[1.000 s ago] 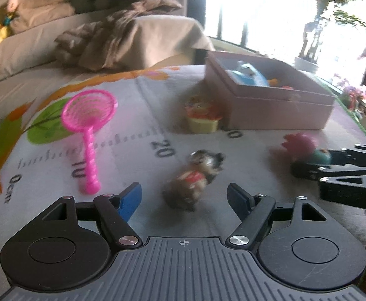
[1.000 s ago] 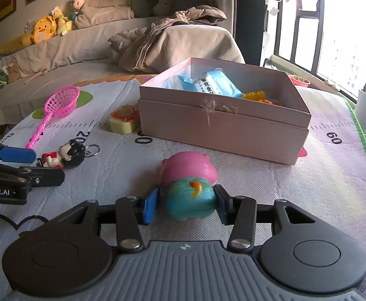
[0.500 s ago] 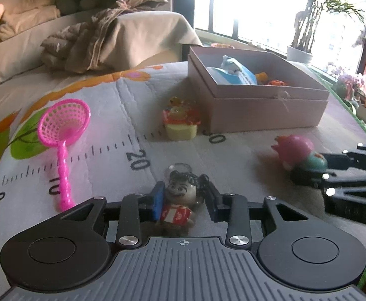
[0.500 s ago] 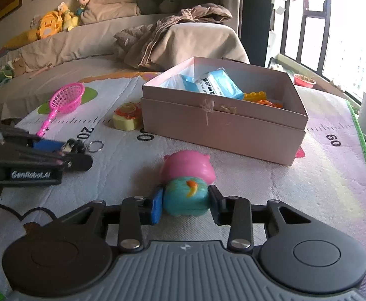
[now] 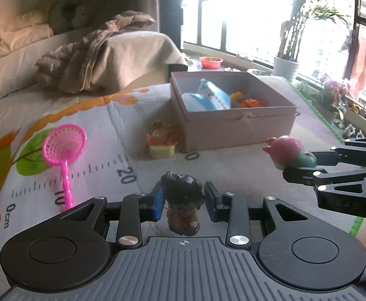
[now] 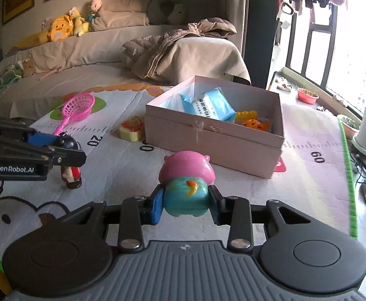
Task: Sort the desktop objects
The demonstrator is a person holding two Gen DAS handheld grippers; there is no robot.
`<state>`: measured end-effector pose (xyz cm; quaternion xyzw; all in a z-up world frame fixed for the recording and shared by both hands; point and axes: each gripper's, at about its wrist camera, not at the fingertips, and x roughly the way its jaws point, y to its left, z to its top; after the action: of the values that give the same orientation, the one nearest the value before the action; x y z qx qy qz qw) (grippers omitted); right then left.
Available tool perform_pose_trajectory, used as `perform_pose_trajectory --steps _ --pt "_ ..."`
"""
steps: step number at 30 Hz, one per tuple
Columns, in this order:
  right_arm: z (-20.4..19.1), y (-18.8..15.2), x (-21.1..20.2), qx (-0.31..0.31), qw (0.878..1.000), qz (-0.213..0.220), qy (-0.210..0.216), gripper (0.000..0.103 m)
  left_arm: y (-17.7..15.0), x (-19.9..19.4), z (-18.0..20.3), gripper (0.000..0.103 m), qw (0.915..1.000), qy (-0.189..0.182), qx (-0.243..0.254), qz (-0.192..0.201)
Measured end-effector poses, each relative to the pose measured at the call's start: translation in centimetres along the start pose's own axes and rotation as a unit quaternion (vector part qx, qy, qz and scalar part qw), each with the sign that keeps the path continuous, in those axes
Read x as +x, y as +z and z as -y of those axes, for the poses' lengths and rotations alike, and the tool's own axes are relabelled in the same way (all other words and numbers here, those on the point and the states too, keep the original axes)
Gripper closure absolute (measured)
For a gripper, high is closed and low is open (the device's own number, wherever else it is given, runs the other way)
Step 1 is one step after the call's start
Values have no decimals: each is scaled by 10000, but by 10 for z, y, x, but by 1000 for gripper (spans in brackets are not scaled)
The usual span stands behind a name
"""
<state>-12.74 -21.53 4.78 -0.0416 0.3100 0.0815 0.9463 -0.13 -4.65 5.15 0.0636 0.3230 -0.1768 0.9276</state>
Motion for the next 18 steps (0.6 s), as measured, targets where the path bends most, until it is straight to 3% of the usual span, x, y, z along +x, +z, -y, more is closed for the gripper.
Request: perform_pose_trajectory --steps 5,10,14,18 --pt "18 1 -12 232 9996 -46 140 67 13 -2 10 66 9997 -244 -5 -55" --pt "41 13 -34 469 9982 246 289 67 52 0 26 66 9986 -427 216 237" --pt "58 22 -48 540 9969 542 169 67 87 23 48 66 9969 -422 419 519" --pt "76 28 -52 674 9953 686 95 67 113 59 63 66 9972 -367 316 567"
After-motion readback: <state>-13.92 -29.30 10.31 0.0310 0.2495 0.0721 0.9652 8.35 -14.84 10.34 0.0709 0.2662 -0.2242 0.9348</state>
